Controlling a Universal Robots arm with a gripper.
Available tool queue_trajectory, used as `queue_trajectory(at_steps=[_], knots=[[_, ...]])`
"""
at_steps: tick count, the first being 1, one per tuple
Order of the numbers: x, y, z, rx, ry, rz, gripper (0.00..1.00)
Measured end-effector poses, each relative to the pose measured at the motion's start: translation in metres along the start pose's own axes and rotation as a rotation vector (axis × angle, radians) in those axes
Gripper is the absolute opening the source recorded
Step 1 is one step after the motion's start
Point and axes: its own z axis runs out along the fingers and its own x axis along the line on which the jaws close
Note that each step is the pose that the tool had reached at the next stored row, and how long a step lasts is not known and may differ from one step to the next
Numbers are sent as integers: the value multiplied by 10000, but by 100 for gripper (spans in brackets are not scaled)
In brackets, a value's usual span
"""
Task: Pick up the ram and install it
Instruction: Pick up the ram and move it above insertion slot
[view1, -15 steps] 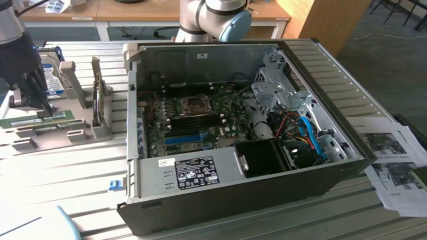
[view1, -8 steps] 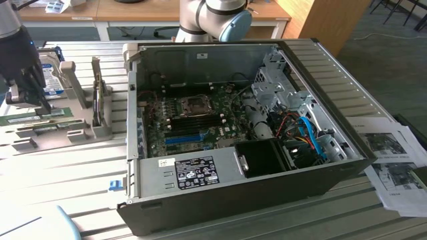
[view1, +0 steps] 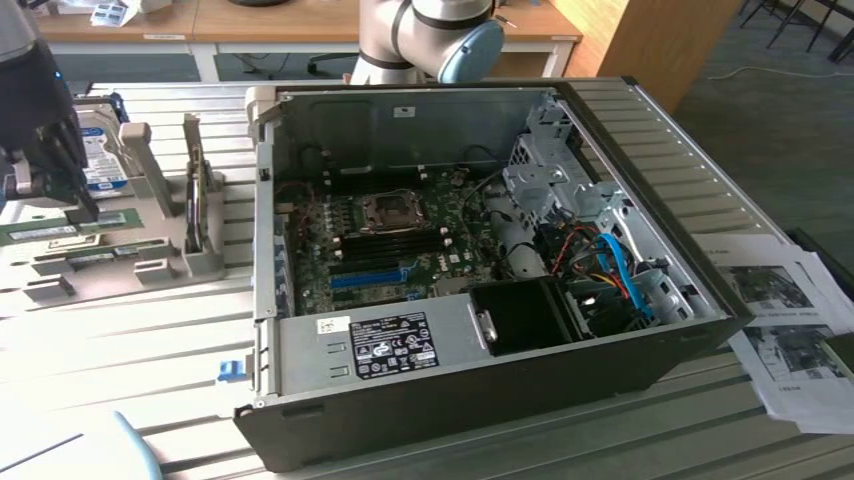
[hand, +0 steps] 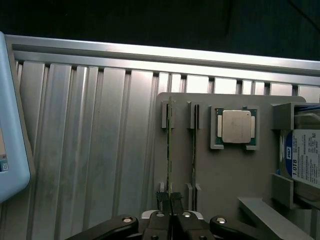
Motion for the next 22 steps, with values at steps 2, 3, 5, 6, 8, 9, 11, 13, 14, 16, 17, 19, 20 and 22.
queue_trajectory(at_steps=[2,3,5,6,8,9,11,13,14,16,17,19,20,22], knots=[[1,-1,-20,-6,3,-1,11],[1,-1,-32,-9,4,-1,11],[2,-2,-59,-15,6,-1,11],[2,-3,-75,-20,6,-1,11],[3,-5,-104,-29,6,-1,11],[4,-6,-118,-33,6,-1,11],[4,-8,-146,-44,5,-2,11],[5,-10,-172,-54,5,-1,11],[5,-11,-186,-59,5,-2,11],[6,-13,-218,-72,6,-2,11],[7,-14,-234,-76,6,-2,11],[8,-15,-266,-87,6,-2,11],[8,-16,-281,-90,7,-3,11],[9,-17,-312,-99,8,-3,11]])
